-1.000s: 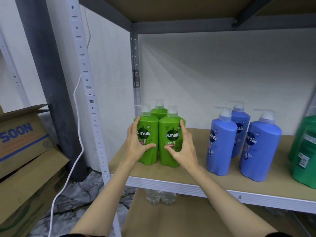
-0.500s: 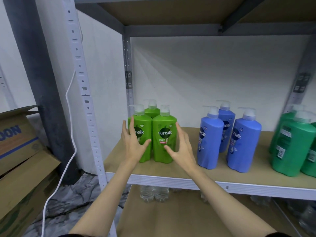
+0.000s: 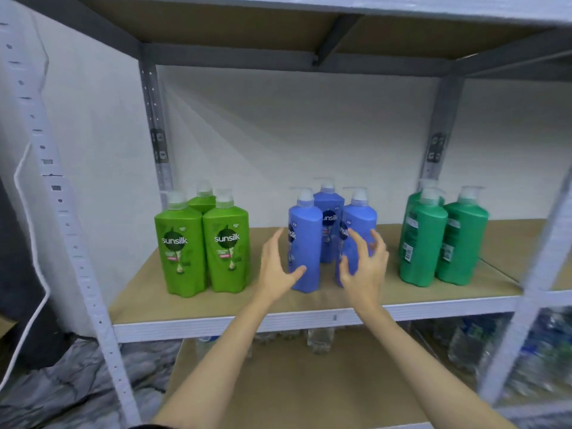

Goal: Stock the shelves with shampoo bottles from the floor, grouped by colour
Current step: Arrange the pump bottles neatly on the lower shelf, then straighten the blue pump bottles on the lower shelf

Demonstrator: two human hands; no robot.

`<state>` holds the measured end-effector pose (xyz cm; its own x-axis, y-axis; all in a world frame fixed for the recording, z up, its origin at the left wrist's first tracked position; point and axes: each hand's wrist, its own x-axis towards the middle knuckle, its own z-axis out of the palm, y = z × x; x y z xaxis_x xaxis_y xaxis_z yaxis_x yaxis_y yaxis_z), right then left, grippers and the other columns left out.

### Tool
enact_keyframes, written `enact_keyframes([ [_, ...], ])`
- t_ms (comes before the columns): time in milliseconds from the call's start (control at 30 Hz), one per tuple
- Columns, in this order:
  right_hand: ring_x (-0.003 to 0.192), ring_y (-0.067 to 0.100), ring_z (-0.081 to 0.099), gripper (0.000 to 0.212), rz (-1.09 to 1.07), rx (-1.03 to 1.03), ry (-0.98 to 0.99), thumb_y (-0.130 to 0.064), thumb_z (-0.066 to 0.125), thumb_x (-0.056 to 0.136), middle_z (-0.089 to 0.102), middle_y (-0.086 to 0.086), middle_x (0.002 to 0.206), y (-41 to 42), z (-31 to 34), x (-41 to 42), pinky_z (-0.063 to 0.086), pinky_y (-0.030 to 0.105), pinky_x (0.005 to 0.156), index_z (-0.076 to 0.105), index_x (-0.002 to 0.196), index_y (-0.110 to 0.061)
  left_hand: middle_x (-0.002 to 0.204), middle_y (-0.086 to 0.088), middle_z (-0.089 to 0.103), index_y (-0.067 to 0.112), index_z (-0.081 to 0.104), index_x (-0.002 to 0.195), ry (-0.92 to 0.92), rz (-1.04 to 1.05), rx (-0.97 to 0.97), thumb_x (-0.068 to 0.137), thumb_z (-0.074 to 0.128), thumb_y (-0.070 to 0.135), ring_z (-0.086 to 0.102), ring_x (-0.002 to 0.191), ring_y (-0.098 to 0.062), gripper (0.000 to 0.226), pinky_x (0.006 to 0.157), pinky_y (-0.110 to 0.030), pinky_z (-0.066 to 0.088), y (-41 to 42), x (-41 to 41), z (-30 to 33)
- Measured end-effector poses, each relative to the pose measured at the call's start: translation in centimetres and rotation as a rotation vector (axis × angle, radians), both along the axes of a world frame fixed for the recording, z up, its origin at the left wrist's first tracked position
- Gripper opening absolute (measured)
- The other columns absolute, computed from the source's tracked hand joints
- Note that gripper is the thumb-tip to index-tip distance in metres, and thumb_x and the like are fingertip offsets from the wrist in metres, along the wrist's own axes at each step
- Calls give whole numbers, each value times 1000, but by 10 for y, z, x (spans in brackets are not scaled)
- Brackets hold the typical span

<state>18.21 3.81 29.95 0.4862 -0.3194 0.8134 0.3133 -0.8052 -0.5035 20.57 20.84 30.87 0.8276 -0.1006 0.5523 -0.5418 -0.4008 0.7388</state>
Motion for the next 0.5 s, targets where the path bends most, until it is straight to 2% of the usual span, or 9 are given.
enact_keyframes([
  [67, 125, 42, 35, 64, -21, -18, 64, -10, 70, 77, 26, 25, 145, -11, 6, 4, 38, 50, 97, 47, 134, -24, 151, -3, 15, 12, 6, 145, 104, -33, -15, 69, 79, 11, 18, 139, -18, 106, 109, -26, 17, -4, 14, 6],
  [133, 128, 45, 32, 76, -26, -54, 159, -20, 72, 77, 17, 27, 148, -18, 12, 9, 36, 52, 97, 34, 142, -30, 151, 5, 8, 14, -6, 145, 115, -81, -8, 67, 79, 6, 14, 140, -14, 116, 111, -23, 17, -7, 24, 10],
  [167, 126, 45, 33, 80, -28, -72, 207, -26, 72, 78, 15, 28, 148, -20, 15, 12, 36, 51, 96, 27, 144, -32, 147, 8, 10, 14, -9, 145, 125, -114, -19, 68, 77, 1, 15, 137, -11, 116, 109, -16, 19, -9, 26, 12],
  [233, 121, 45, 38, 87, -55, -109, 260, -34, 72, 78, 17, 29, 148, -24, 19, 18, 37, 50, 94, 16, 145, -36, 138, 8, 23, 14, -12, 144, 161, -171, -34, 70, 73, -5, 25, 127, -6, 114, 91, 3, 26, -12, 29, 15],
  [267, 118, 45, 40, 89, -76, -127, 267, -35, 72, 77, 21, 28, 146, -27, 21, 21, 39, 50, 93, 14, 145, -37, 137, 5, 29, 17, -12, 145, 172, -186, -38, 70, 73, -3, 30, 122, -6, 115, 84, 3, 29, -14, 31, 15],
  [367, 108, 40, 45, 87, -85, -159, 263, -33, 71, 78, 38, 26, 133, -33, 24, 28, 41, 46, 87, 16, 145, -37, 134, 5, 37, 30, -6, 145, 190, -190, -57, 61, 74, 13, 39, 116, -8, 117, 90, -15, 33, -15, 34, 11],
  [500, 114, 34, 44, 81, 126, -58, 248, -26, 76, 74, 45, 18, 123, -50, 26, 33, 40, 41, 93, 32, 141, -33, 137, 1, 41, 32, 9, 145, 110, -95, -117, 65, 79, 6, 44, 117, -11, 110, 97, -22, 37, -26, 32, 2],
])
